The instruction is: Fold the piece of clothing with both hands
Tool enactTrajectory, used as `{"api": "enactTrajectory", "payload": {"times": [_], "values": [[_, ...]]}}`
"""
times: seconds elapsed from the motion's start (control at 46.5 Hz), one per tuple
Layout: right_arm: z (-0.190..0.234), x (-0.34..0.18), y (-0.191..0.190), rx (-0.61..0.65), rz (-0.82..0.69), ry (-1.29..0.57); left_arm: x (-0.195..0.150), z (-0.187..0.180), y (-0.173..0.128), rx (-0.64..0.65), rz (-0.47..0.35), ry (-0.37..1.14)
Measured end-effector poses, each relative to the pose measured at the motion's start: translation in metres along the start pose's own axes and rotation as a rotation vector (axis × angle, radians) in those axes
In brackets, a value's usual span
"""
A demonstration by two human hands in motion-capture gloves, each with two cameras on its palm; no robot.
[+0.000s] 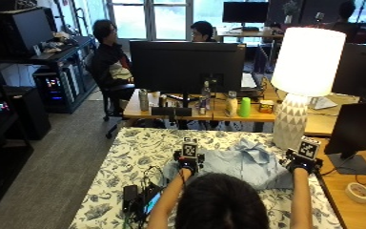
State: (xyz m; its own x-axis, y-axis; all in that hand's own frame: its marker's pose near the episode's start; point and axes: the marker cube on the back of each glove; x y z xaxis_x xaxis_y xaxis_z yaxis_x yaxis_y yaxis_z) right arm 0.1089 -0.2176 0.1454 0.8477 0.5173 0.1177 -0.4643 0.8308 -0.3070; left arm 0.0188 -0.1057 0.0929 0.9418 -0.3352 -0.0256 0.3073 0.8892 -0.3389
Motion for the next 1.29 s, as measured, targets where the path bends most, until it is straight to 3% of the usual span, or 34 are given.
{"api": "enactTrajectory", "payload": {"times": [0.064, 0.172, 0.215, 0.301, 0.43, 0.516, 0.709, 0.903, 1.29], "values": [[0.014, 0.000, 0.001, -0.035, -0.007, -0.027, -0.001, 0.017, -0.012, 0.008, 0.016, 0.013], [0.011, 0.003, 0.073, -0.110, 0.009, -0.045, -0.005, 0.031, -0.019, -0.011, 0.027, -0.005], [0.016, 0.004, 0.085, -0.166, 0.048, -0.035, -0.007, 0.034, -0.023, 0.004, 0.029, -0.004], [0.027, 0.004, 0.085, -0.200, 0.063, 0.001, -0.010, 0.038, -0.033, 0.035, 0.024, 0.017], [0.036, -0.003, 0.077, -0.172, 0.035, -0.012, -0.014, 0.043, -0.032, -0.027, -0.013, 0.024], [0.044, -0.007, 0.083, -0.272, 0.072, -0.044, -0.012, 0.046, -0.029, -0.056, 0.009, 0.020], [0.055, -0.022, 0.088, -0.328, 0.000, -0.046, -0.006, 0.052, -0.033, -0.074, 0.040, 0.025], [0.053, -0.020, 0.072, -0.141, 0.153, 0.034, -0.006, 0.052, -0.034, -0.101, 0.025, 0.046], [0.036, -0.032, 0.078, -0.011, -0.036, -0.038, -0.009, 0.049, -0.035, -0.087, 0.013, 0.036]]}}
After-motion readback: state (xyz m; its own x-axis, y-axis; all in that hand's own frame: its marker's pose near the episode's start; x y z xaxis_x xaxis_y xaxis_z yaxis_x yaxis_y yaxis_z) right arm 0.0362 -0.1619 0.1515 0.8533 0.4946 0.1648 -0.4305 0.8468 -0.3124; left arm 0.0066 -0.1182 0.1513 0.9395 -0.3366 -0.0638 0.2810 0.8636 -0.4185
